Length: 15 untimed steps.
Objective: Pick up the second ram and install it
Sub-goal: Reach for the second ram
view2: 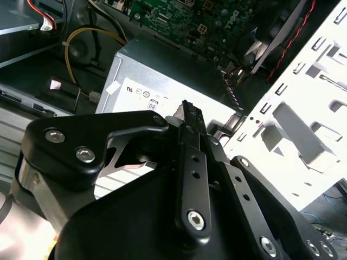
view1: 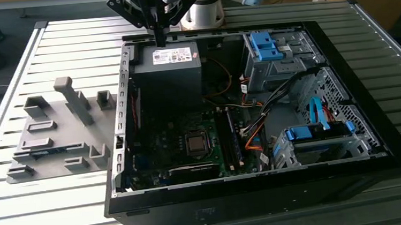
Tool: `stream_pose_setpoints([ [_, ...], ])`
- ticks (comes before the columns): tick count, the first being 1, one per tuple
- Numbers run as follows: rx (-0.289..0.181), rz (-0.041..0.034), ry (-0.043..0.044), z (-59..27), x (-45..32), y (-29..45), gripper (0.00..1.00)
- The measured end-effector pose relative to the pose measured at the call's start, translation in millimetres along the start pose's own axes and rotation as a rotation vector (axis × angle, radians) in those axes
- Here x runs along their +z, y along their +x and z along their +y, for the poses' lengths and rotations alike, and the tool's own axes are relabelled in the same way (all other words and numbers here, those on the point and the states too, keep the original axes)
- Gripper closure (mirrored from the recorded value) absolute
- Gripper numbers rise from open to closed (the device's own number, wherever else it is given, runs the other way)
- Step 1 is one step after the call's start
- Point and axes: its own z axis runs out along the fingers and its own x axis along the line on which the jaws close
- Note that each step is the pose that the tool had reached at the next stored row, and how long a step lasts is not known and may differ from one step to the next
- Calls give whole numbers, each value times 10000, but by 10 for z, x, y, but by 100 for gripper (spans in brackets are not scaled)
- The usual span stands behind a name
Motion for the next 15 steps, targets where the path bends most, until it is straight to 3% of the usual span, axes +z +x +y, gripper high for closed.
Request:
stream_pose_setpoints([
  [15, -1, 1, 0, -6, -2, 84, 89],
])
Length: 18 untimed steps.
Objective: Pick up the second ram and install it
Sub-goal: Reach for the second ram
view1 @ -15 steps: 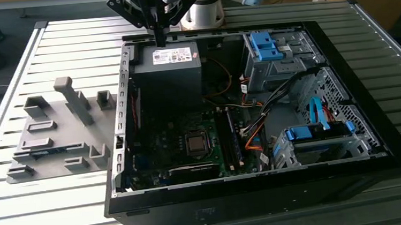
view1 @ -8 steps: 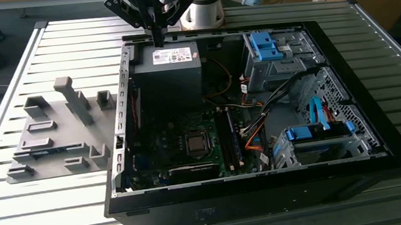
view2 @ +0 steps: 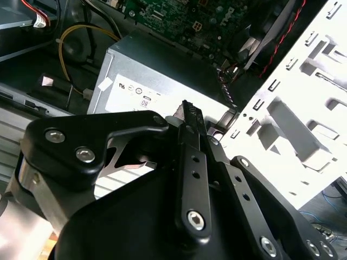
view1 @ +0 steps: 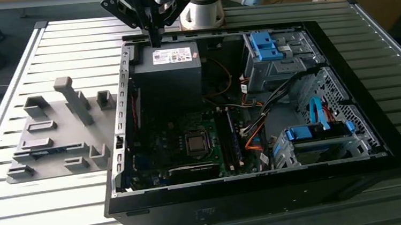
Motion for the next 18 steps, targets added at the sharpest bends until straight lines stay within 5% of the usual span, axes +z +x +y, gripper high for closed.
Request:
stream_pose_setpoints([
  [18, 0, 0, 0, -8, -1, 102, 89],
])
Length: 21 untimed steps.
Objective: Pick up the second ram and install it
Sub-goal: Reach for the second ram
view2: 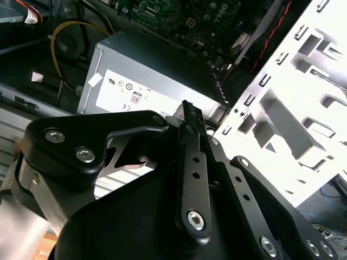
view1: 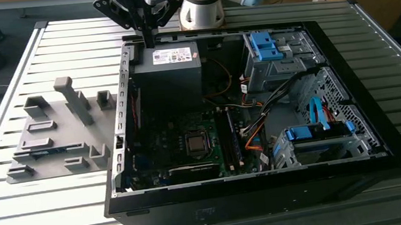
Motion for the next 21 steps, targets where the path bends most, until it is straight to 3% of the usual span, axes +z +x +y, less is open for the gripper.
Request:
stream_pose_setpoints([
  [21, 0, 0, 0, -4, 1, 58, 89],
])
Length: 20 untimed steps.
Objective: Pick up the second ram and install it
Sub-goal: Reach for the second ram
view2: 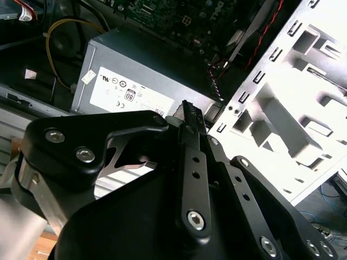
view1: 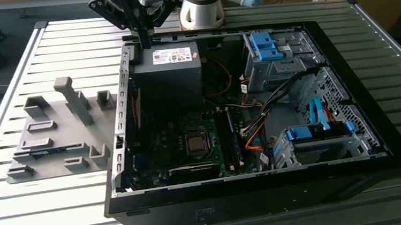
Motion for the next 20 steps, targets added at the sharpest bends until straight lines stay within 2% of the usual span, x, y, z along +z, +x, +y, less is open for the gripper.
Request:
stream_pose_setpoints([
  [20, 0, 0, 0, -5, 2, 65, 89],
])
